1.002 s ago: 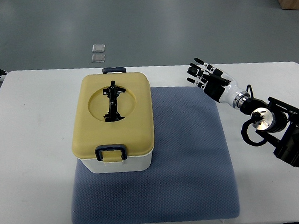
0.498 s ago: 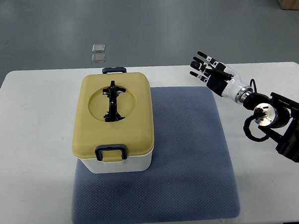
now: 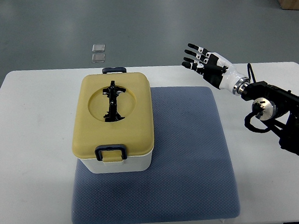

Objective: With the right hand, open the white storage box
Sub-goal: 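Raise the right hand and swing it over the yellow lid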

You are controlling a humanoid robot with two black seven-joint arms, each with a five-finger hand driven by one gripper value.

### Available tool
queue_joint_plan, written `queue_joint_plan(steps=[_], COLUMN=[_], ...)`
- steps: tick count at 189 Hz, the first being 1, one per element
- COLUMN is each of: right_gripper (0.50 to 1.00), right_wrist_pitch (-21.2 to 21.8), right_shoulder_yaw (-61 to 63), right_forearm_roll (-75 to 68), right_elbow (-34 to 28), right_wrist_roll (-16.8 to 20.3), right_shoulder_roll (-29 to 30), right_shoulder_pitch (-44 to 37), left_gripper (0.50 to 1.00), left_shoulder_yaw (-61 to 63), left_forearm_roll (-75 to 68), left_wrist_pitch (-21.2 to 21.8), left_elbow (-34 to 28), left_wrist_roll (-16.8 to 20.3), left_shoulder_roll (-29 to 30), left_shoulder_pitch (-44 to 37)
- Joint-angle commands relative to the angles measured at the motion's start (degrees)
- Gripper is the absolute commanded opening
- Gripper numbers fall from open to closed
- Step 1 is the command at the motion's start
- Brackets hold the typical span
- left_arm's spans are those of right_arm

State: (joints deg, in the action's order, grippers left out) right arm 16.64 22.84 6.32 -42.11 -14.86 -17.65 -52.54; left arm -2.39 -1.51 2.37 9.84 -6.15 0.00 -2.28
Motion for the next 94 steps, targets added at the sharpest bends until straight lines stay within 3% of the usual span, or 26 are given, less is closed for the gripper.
queue_joint_plan(steps=[1,21,64,94], right_gripper=[0.94,0.94,0.938,0.938], right_wrist_pitch=[0.06,0.06,-0.99,-0.82], right_shoulder_yaw=[-0.16,-0.16,-0.6,-1.21], right_forearm_roll=[3.88,12.23,40.34,49.84], right_elbow=[-0.52,-2.19,-7.29,-10.63], right_wrist_roll=[-0.96,-1.75,-8.95,-11.15], right_shoulder_roll=[-1.07,-2.65,-6.78,-9.77], right_shoulder_pitch=[-1.33,-3.09,-8.54,-13.29], left_gripper=[1.0,1.0,1.0,1.0], left_shoulder_yaw=[0.01,0.01,0.01,0.01], left_forearm_roll=[-0.07,0.02,0.02,0.02], left_wrist_pitch=[0.0,0.0,0.0,0.0], left_elbow=[0.0,0.0,0.0,0.0], left_wrist_roll=[-0.01,-0.01,-0.01,-0.01], left_shoulder_roll=[0.0,0.0,0.0,0.0], left_shoulder_pitch=[-0.01,-0.01,-0.01,-0.01])
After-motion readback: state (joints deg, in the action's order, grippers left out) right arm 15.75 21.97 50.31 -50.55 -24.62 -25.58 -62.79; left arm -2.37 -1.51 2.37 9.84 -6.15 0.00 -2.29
